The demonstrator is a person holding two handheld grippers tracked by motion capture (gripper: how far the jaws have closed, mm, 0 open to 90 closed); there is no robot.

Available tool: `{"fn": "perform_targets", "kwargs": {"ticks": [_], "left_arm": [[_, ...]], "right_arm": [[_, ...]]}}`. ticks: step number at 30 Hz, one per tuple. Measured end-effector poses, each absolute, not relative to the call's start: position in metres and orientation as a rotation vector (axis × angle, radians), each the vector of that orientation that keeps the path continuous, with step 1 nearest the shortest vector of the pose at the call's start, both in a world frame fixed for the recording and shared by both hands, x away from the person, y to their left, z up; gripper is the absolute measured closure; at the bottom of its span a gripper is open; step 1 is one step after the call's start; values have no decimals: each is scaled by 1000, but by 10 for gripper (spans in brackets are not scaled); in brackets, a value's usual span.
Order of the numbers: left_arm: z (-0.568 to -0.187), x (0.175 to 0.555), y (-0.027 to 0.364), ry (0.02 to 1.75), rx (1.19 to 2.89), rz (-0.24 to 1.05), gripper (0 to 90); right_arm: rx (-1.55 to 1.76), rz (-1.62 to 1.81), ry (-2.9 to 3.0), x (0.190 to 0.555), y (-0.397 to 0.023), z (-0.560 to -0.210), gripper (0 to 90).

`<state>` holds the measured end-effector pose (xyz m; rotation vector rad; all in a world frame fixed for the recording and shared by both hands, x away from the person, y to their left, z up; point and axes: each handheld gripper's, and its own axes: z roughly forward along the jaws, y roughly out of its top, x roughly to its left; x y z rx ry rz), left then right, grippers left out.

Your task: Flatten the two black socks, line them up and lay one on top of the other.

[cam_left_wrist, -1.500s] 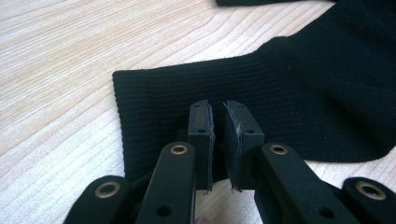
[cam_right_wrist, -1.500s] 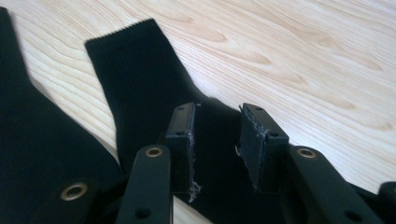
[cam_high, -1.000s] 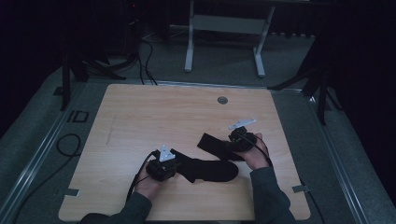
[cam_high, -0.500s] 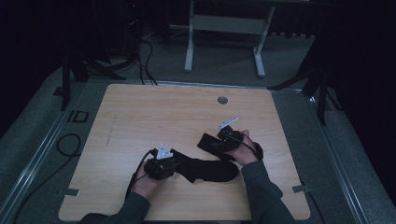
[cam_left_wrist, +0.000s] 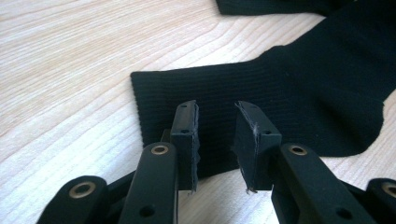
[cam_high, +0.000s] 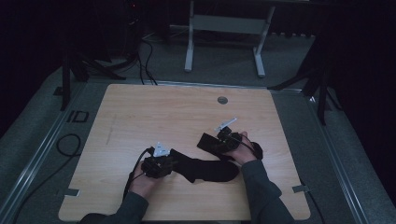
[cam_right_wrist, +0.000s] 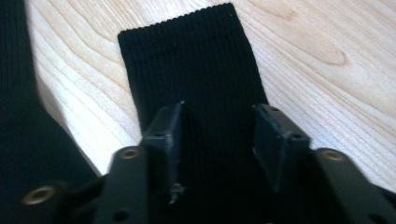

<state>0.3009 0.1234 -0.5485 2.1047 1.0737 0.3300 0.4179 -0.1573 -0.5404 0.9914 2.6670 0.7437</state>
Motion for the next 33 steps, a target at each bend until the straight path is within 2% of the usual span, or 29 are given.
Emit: {"fn": "perform_targets", "kwargs": {"ticks": [1,8,17,33], "left_arm": [[-548,301,125,1079,2098,331,697],[-547,302,128,1093,2089,340,672],[-547,303,133,1114,2074,351,666],[-548,304,134,1124,2076,363,663]], "right_arm": [[997,752,2661,419,-158,-540,635],[1006,748,2647,421,-154,-540,815],[956,760,2610,417,-134,-531,829],[848,1040,2551,385,-110,-469,829]]}}
